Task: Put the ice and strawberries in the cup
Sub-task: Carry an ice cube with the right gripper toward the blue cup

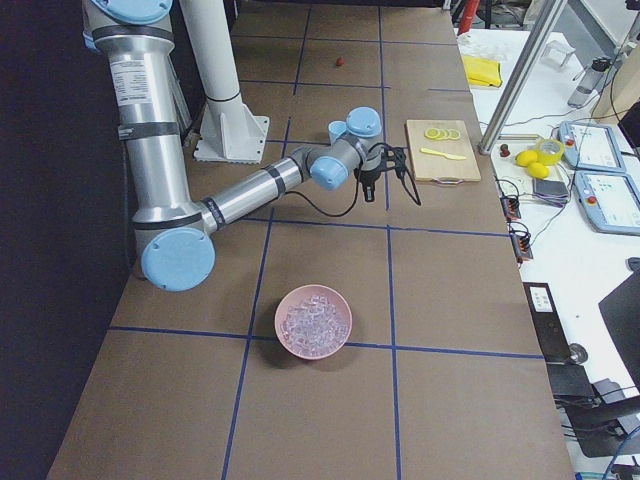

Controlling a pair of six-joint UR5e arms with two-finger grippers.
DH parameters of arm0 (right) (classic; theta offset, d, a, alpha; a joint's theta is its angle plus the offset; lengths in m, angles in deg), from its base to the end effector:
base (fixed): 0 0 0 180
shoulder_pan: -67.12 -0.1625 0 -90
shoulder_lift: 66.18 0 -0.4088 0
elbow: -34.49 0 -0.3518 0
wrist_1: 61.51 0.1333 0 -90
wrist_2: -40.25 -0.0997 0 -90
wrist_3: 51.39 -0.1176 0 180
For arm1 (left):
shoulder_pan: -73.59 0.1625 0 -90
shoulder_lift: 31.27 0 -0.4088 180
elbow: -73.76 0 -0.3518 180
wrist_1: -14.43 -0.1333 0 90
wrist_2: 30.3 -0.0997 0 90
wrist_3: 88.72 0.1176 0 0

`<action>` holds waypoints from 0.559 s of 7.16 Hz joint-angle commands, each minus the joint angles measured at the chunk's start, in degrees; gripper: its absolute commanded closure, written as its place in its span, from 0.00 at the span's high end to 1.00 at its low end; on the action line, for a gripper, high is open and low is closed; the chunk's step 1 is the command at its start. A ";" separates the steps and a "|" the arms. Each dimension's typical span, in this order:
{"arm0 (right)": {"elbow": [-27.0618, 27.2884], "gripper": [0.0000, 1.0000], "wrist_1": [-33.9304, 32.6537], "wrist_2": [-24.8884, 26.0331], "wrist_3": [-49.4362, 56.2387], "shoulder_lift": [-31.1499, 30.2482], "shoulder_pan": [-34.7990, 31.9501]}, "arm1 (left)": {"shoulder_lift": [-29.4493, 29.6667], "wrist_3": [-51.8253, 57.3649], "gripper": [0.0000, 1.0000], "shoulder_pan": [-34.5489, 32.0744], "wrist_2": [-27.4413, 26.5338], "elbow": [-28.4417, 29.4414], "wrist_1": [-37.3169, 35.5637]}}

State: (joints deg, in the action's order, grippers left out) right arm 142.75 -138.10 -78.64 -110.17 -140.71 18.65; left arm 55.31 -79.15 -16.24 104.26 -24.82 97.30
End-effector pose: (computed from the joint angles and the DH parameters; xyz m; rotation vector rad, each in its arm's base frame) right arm -0.3040 -0.4586 0.3581 0.1505 -0.9208 0.0716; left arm -0.0495 -0.4229 0.6261 0.0312 0.7784 0.1479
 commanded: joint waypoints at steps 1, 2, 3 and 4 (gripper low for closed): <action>-1.02 0.00 -16.67 13.00 -12.37 17.50 13.87 | 0.00 0.00 1.00 0.00 0.00 -0.11 0.00; -3.20 0.00 -19.97 16.11 -17.81 23.58 18.19 | 0.00 0.00 1.00 0.00 0.00 -0.11 0.00; -6.18 0.00 -20.09 19.19 -22.04 27.56 21.71 | 0.09 0.00 1.00 0.00 0.00 -0.11 0.00; -9.09 0.00 -20.09 22.09 -23.82 30.04 24.19 | 0.00 0.00 1.00 0.00 0.00 0.06 0.00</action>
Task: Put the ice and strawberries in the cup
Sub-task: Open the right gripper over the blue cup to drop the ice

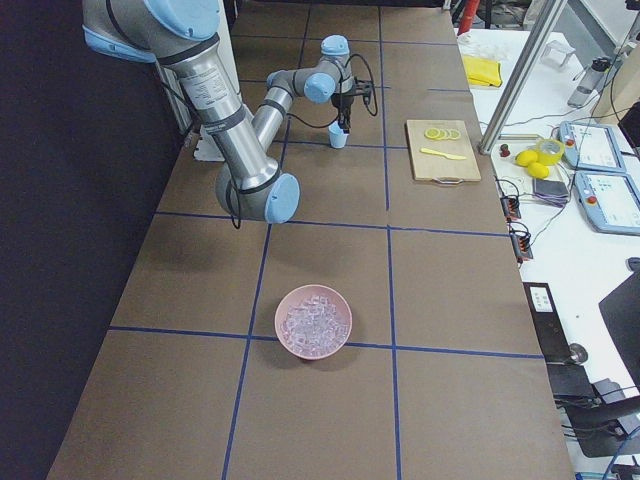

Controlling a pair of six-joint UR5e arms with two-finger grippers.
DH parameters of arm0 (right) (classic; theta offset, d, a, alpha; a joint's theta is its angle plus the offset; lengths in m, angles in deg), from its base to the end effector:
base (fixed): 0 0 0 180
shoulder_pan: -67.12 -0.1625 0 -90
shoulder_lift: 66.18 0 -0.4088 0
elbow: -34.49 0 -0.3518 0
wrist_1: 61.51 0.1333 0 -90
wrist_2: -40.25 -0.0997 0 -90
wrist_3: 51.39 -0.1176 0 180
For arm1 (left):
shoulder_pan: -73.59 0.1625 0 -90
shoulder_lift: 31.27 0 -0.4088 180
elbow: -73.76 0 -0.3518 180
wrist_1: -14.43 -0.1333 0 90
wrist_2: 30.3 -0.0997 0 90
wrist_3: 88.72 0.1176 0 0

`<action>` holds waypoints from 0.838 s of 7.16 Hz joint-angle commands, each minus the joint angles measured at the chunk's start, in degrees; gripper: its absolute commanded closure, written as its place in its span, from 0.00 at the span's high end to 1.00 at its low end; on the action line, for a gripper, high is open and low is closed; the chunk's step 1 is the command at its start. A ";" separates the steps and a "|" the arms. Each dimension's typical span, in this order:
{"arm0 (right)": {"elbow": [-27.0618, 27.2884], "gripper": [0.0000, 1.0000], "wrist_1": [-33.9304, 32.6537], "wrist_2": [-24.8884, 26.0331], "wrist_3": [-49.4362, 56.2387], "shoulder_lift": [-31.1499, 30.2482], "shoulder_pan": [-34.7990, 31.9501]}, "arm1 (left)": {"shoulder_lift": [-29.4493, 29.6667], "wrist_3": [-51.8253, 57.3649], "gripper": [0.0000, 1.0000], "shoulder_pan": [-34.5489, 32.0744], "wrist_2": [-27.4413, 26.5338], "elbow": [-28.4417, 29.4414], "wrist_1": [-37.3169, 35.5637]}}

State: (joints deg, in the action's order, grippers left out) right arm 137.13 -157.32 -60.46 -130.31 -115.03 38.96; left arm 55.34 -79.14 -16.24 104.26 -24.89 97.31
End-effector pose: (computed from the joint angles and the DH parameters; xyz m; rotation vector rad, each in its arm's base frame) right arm -0.5023 -0.3953 0.1898 0.1149 -0.8468 0.2015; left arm -0.0495 -0.4232 0.6253 0.0331 0.7783 0.1489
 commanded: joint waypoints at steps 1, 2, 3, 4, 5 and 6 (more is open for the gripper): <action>-4.72 0.00 -0.87 5.42 -4.13 4.90 5.29 | -0.04 0.00 1.00 0.00 0.00 0.30 0.00; -4.73 0.00 -0.87 5.61 -4.14 4.91 5.48 | -0.04 0.00 1.00 0.00 0.00 0.30 -0.09; -4.73 0.00 -0.87 5.61 -4.14 4.65 5.39 | -0.04 0.00 1.00 0.00 0.00 0.30 0.00; -4.82 0.27 -0.87 5.61 -4.05 4.56 5.39 | -0.04 0.00 1.00 0.00 0.00 0.22 0.00; -4.73 0.98 -0.87 5.61 -4.05 4.73 5.39 | -0.04 0.00 1.00 0.00 0.00 0.21 -0.09; -4.73 0.99 -0.87 5.61 -4.05 4.65 5.39 | -0.04 0.00 1.00 0.00 0.00 0.30 -0.09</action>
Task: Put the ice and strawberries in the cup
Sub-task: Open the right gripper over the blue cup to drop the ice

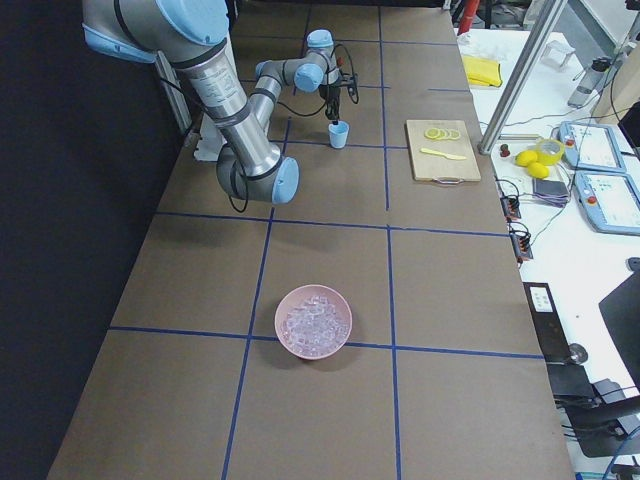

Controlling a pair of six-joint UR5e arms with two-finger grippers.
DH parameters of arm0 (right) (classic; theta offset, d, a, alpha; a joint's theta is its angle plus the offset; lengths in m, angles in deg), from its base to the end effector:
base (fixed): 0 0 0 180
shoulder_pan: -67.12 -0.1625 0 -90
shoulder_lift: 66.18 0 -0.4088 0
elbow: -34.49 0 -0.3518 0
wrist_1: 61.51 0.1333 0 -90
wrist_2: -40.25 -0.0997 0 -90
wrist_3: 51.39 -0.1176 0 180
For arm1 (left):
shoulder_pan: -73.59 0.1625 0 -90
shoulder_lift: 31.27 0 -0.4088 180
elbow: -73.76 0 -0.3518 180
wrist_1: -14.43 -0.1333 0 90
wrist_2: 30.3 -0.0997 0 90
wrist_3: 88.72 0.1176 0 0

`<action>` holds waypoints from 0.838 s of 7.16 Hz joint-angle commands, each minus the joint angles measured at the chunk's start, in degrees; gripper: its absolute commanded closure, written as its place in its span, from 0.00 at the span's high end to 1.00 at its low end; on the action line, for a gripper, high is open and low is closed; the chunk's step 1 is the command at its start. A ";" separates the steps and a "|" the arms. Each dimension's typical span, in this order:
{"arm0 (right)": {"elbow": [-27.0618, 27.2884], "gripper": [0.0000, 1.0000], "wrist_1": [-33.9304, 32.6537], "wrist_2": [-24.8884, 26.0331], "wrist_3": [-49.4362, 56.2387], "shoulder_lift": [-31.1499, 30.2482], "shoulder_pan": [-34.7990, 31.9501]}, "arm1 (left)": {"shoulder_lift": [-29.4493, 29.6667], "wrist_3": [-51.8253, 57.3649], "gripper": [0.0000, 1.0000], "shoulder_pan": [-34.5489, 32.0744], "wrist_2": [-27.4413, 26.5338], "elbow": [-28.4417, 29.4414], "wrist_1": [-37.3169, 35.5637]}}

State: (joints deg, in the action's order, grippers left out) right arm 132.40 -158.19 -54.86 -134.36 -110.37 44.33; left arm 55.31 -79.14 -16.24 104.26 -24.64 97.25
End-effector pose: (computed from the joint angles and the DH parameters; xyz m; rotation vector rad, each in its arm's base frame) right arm -0.5563 -0.3669 0.1707 0.1301 -0.8162 0.2227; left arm -0.0495 -0.4226 0.6276 0.0275 0.7787 0.1466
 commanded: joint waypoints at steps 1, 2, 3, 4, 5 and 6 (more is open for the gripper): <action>0.00 0.99 0.00 0.01 0.09 -0.02 0.02 | 0.00 0.00 1.00 0.00 0.00 0.06 -0.03; 0.09 0.99 0.00 -0.07 0.09 -0.02 0.02 | 0.00 0.00 1.00 0.09 0.00 0.06 -0.03; 0.35 0.99 0.00 -0.33 0.70 -0.02 -0.59 | 0.00 0.00 1.00 0.00 0.00 0.06 0.06; 0.53 0.99 0.00 -1.21 1.23 -0.45 -2.16 | 0.00 0.00 1.00 0.00 0.00 0.14 -0.03; 2.18 0.99 -0.09 -4.44 5.67 -2.72 -5.13 | 0.00 0.00 1.00 0.00 0.00 0.14 -0.03; 6.29 0.99 0.00 -7.51 10.07 -7.18 -8.47 | 0.00 0.00 1.00 0.00 0.00 0.23 -0.03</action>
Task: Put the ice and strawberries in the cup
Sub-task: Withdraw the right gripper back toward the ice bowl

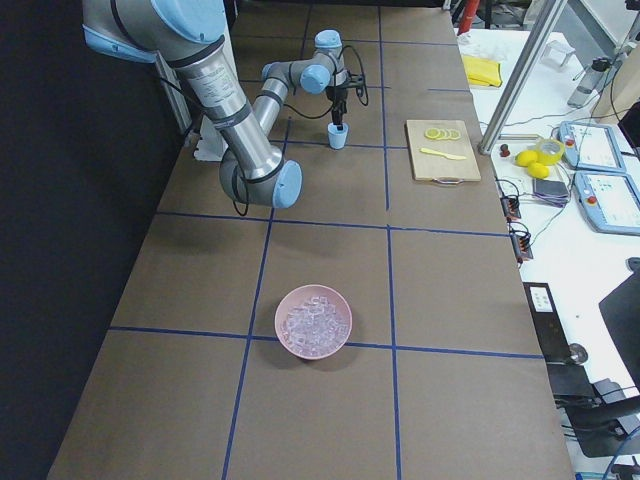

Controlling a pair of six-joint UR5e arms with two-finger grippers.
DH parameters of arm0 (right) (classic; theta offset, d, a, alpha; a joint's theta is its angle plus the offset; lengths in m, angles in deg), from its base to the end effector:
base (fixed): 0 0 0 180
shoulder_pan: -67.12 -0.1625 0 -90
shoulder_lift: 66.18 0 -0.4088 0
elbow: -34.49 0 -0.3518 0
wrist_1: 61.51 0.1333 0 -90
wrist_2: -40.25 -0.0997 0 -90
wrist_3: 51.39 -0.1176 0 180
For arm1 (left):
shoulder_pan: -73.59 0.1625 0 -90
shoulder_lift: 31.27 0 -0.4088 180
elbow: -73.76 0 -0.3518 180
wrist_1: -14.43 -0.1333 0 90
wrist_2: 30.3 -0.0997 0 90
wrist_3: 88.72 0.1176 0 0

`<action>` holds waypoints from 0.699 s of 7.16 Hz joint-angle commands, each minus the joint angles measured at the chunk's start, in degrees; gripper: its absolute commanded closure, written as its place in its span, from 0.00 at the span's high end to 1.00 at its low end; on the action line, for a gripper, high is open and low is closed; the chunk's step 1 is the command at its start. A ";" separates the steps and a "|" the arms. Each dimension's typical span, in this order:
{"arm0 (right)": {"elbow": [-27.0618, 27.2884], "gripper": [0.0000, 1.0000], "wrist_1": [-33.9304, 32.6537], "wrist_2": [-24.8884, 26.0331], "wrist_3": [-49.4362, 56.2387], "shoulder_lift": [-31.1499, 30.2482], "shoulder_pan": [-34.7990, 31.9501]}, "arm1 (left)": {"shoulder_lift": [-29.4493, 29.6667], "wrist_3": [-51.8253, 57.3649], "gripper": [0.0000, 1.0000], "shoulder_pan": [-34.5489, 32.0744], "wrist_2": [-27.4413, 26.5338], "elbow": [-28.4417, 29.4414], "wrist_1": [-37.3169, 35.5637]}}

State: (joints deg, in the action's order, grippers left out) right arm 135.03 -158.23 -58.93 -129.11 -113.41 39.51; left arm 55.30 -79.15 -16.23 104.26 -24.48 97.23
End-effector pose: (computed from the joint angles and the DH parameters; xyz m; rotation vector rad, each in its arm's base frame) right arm -0.5146 -0.3984 0.1878 0.1347 -0.8154 0.1870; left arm -0.0495 -0.4224 0.6289 0.0242 0.7790 0.1453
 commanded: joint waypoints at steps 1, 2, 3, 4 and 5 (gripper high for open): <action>7.45 0.99 0.12 -8.35 12.95 -9.23 -8.56 | 0.00 0.00 1.00 -0.01 0.00 0.07 -0.09; 9.66 0.99 0.65 -12.67 21.91 -13.98 -13.05 | 0.00 0.00 1.00 -0.01 0.00 0.07 -0.01; 11.60 0.99 0.91 -15.84 31.57 -20.12 -17.44 | 0.00 0.00 1.00 -0.01 0.00 0.07 -0.01; 12.83 0.99 0.92 -19.27 40.62 -24.97 -22.53 | 0.00 0.00 1.00 0.08 0.00 -0.02 -0.01; 13.72 0.99 1.00 -23.13 50.63 -30.15 -28.07 | 0.00 0.00 1.00 0.34 0.00 -0.02 -0.01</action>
State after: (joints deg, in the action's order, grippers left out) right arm 147.40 -157.33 -77.63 -90.00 -137.40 17.74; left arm 55.30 -79.15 -16.10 104.26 -24.46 97.21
